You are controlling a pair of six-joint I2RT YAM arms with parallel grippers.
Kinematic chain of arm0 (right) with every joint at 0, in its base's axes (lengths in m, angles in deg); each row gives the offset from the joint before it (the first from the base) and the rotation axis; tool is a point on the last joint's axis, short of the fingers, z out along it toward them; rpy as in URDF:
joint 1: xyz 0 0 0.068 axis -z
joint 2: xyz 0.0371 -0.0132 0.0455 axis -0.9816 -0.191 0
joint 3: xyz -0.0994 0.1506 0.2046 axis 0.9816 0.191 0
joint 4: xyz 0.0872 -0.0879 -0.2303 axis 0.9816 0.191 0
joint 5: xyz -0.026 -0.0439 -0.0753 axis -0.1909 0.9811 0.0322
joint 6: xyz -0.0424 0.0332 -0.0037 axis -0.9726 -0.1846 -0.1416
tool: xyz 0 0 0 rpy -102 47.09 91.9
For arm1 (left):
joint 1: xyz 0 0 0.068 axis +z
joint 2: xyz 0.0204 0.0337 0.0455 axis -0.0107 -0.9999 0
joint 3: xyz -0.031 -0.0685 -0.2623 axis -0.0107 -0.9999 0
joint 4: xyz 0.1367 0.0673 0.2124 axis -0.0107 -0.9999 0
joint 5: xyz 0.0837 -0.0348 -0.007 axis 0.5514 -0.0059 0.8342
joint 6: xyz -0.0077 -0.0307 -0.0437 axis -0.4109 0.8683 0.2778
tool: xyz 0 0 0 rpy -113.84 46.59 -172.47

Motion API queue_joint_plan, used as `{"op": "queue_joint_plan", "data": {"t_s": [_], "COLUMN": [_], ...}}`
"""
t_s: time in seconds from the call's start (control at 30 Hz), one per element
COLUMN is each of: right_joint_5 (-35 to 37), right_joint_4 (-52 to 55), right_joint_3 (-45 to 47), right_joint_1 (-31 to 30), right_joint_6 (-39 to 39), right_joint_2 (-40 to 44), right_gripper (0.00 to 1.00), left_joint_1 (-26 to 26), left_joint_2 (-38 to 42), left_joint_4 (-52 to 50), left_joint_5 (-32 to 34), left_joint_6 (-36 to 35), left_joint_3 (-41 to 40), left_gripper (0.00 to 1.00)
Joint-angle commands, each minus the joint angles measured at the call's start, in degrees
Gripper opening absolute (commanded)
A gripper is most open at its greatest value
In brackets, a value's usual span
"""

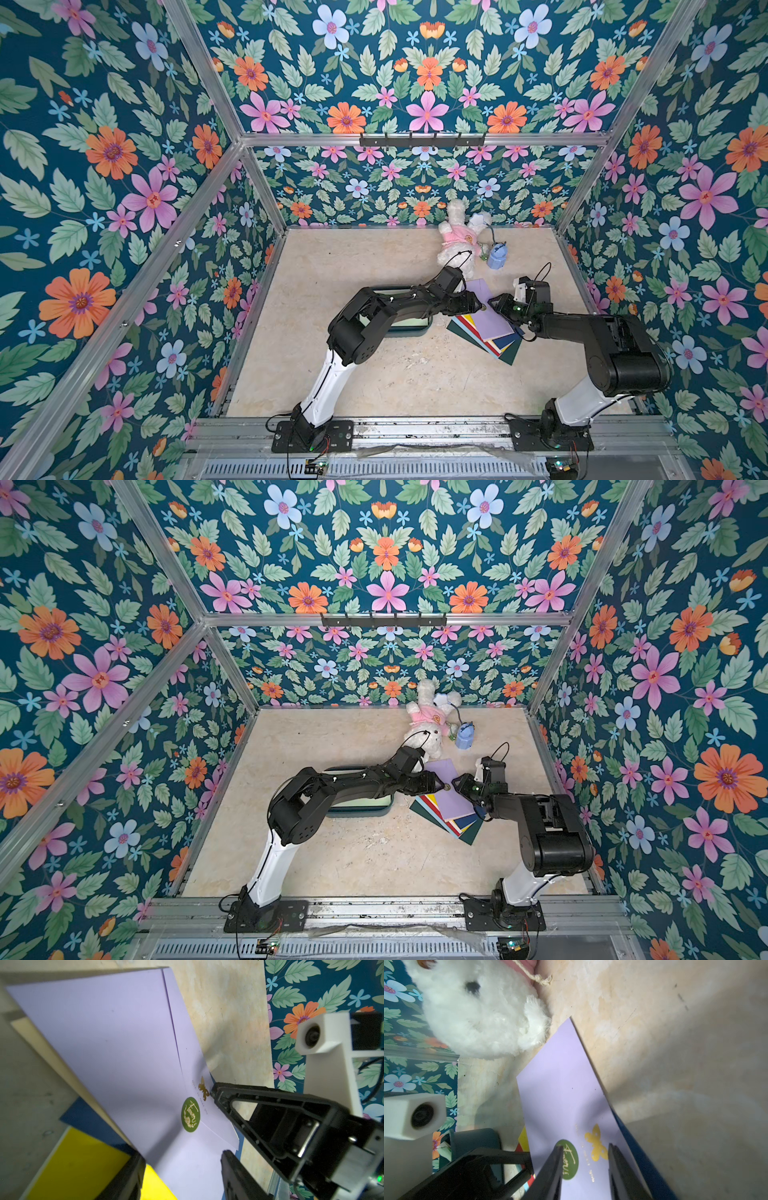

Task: Put the sealed envelopes into the storage box
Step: Pick up the envelope from the center of the board.

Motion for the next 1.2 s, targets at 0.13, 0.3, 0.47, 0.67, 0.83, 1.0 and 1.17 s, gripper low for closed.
{"op": "queue_joint_plan", "data": {"t_s": [0.13, 0.3, 0.47, 0.67, 0.83, 1.0, 1.17], "right_joint_5": [-5.45, -6.76, -7.09, -7.09, -7.35, -6.84, -5.25], "right_joint_4": [2.97, 2.95, 2.59, 2.24, 2.14, 1.89, 1.49], "right_joint_3": [-0.03, -0.6, -0.72, -0.66, -0.88, -0.96, -0.67], "right_joint_1": [-0.51, -1.5, -1.75, -1.76, -1.73, -1.62, -1.09], "right_joint_6": [1.52, 1.53, 1.62, 1.97, 2.21, 1.81, 1.45], "right_joint_2": [-0.75, -3.13, -3.34, -2.63, -1.8, 2.68, 9.2], "right_gripper": [0.39, 0.38, 0.38, 0.38, 0.38, 0.4, 0.47], "left_joint_1": [-0.1, -0.06, -0.06, -0.06, 0.03, 0.03, 0.11], "left_joint_2": [0.04, 0.19, 1.21, 3.11, 3.54, 4.7, 7.33], "left_joint_4": [4.1, 5.45, 5.0, 2.76, 2.12, 0.19, -1.68], "left_joint_5": [-0.6, -1.3, -0.78, 1.23, 1.59, 2.47, 3.04], "left_joint_6": [1.04, 1.84, 1.72, 0.16, -0.46, -1.86, -5.03], "left_joint_3": [-0.33, -1.02, -1.82, -2.23, -2.02, -2.46, -3.05], "left_gripper": [0.62, 0.55, 0.36, 0.01, 0.0, 0.0, 0.0]}}
